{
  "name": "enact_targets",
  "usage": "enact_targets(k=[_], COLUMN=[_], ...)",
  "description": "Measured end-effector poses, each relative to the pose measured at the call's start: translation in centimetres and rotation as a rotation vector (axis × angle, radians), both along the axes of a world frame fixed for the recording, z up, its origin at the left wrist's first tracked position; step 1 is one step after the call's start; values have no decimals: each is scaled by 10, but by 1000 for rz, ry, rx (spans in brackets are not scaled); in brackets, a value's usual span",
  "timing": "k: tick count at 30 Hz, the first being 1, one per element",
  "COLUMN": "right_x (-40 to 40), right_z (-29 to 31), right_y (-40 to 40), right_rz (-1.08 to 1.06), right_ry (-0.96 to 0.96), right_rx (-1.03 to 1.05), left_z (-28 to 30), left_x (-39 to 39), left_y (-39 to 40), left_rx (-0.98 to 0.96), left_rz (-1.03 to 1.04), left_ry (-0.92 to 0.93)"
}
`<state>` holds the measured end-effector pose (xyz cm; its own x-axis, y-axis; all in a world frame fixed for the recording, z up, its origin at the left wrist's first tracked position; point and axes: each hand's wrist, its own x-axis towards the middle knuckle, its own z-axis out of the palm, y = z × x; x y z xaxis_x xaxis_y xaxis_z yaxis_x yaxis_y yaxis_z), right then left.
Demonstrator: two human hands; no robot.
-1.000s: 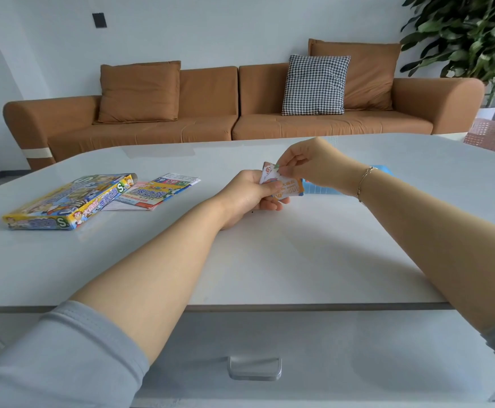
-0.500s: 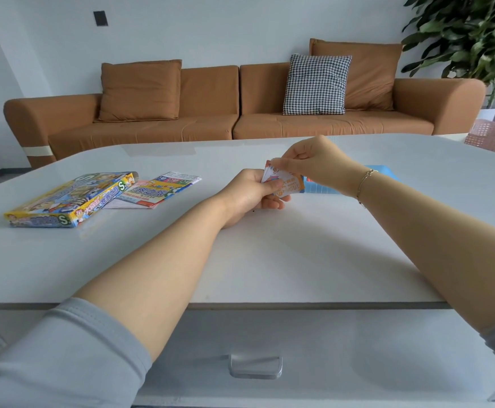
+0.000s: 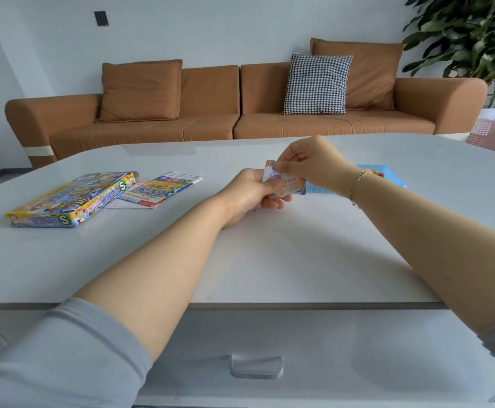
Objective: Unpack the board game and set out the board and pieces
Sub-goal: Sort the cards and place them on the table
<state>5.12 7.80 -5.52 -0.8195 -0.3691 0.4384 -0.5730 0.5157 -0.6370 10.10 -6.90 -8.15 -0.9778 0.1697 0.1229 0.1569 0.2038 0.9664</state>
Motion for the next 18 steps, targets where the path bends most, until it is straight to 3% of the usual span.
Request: enact_targets(k=[4,9,14,18], right_x=[-2,2,0,3], right_z=[2,0,2,1], right_y=[2,1,3,4], right_rz=[-4,16,25,34], right_ry=[-8,-45,-32,-80], right_rx=[90,-12,56,-12], left_z=[0,-1,-1,-1], left_x=[-1,-2,-2,-3], left_y=[0,0,0,0], left_rx=[1,-5,-1,-9], left_rz=[12,4,16,5], left_ry=[-7,-5,-10,-6])
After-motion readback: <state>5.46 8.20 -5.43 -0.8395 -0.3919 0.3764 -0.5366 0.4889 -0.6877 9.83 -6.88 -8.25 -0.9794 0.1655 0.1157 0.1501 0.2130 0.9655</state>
